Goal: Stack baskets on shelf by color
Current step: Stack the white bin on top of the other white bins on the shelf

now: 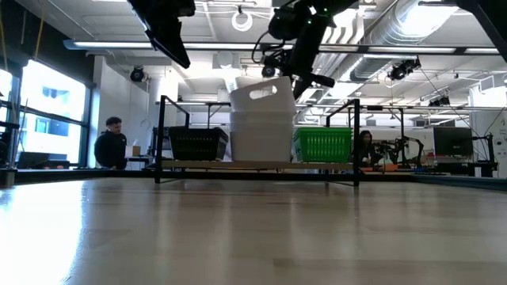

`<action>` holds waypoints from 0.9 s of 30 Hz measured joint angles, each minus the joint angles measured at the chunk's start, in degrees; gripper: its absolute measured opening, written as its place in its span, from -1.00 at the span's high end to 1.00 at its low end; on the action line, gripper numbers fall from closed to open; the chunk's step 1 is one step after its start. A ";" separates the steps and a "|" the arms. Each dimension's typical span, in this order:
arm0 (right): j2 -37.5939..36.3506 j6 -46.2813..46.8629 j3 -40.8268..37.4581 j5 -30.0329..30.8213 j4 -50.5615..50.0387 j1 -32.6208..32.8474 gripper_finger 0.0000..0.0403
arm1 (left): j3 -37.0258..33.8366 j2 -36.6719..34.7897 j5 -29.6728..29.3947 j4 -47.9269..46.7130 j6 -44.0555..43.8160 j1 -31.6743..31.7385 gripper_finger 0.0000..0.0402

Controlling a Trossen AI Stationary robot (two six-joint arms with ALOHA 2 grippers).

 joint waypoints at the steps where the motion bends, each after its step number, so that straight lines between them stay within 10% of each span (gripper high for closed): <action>1: 0.00 -0.13 0.00 -0.04 0.00 -0.10 0.81 | 0.00 0.00 0.00 -0.01 -0.02 0.00 0.36; 27: -0.26 11.99 0.00 0.70 -0.37 1.12 0.99 | 0.00 0.02 -0.26 -0.02 -1.11 0.00 0.36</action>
